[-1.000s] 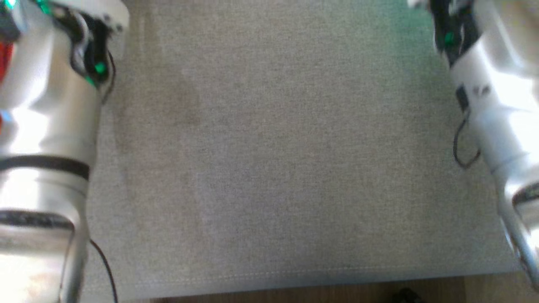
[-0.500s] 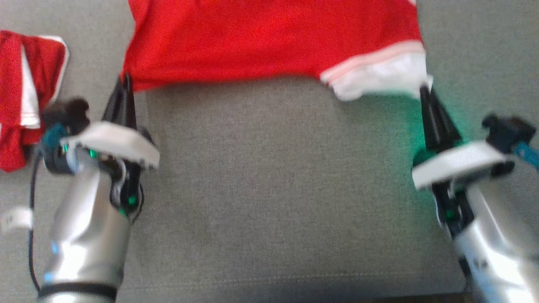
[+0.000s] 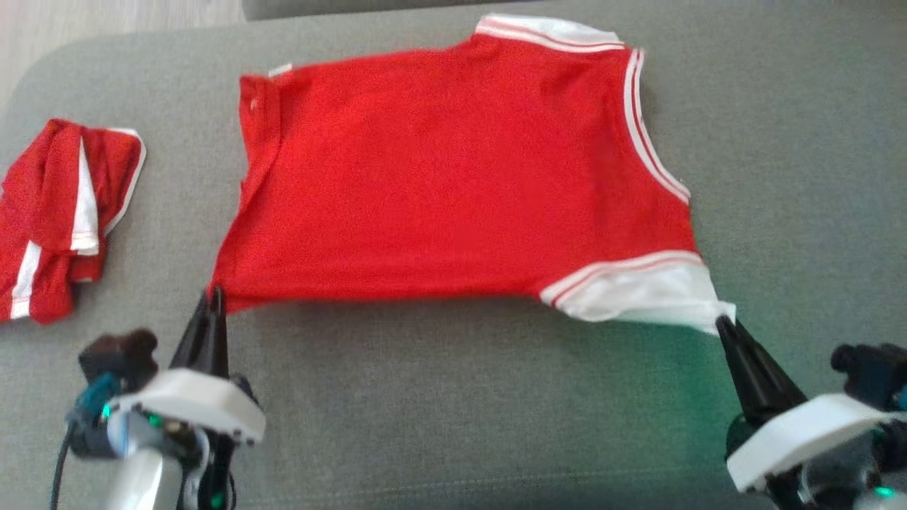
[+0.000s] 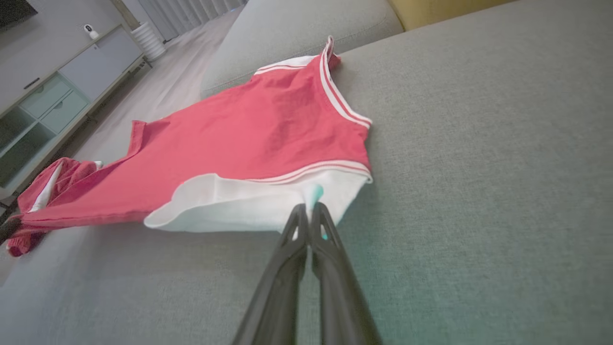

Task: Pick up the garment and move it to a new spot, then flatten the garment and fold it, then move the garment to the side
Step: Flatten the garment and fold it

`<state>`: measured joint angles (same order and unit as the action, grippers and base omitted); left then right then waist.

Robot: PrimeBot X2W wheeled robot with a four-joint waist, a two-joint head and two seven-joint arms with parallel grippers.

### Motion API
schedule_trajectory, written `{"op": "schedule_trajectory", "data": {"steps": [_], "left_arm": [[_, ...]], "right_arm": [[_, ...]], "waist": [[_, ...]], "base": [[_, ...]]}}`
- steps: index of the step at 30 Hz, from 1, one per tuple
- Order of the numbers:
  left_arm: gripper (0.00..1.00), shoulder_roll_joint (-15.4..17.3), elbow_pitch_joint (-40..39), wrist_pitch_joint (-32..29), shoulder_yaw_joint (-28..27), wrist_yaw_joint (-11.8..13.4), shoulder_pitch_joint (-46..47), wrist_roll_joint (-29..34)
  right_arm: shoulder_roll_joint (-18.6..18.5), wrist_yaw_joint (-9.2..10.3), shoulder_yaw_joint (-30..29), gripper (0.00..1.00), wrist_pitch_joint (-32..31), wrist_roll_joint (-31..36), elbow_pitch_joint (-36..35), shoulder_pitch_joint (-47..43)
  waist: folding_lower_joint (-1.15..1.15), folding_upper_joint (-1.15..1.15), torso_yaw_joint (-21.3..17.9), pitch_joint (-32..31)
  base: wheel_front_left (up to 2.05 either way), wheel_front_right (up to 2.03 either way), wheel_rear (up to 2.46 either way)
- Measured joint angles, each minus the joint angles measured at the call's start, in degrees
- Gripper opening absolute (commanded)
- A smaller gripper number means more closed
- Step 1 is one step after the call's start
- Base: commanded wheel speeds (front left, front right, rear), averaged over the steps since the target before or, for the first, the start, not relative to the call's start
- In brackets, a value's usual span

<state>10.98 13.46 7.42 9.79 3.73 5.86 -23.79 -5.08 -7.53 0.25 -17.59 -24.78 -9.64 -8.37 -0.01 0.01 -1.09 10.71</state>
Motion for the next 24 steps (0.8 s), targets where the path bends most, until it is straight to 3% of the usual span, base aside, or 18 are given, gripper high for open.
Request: {"op": "schedule_trajectory", "data": {"steps": [11,18,24], "left_arm": [[0.00,2.56,-18.74,-9.75,-1.31,6.47,-14.35,-0.07],[0.00,4.15,-22.56,-14.02,-1.37,7.40,-16.25,-0.08],[0.00,5.42,-19.62,-19.19,-0.81,6.25,-14.44,-1.98]], "right_arm": [[2.57,0.00,-2.22,0.00,-11.26,1.24,-10.68,-10.33],[2.61,0.00,-2.83,0.00,-13.25,1.69,-11.83,-10.98],[2.44,0.00,-1.98,0.00,-13.16,2.68,-6.91,-5.27]], "waist": [[0.00,0.00,-0.62,-2.98],[0.00,0.00,-0.71,-2.64],[0.00,0.00,-0.61,-0.64]], "base": [[0.00,0.00,0.00],[0.00,0.00,0.00],[0.00,0.00,0.00]]}}
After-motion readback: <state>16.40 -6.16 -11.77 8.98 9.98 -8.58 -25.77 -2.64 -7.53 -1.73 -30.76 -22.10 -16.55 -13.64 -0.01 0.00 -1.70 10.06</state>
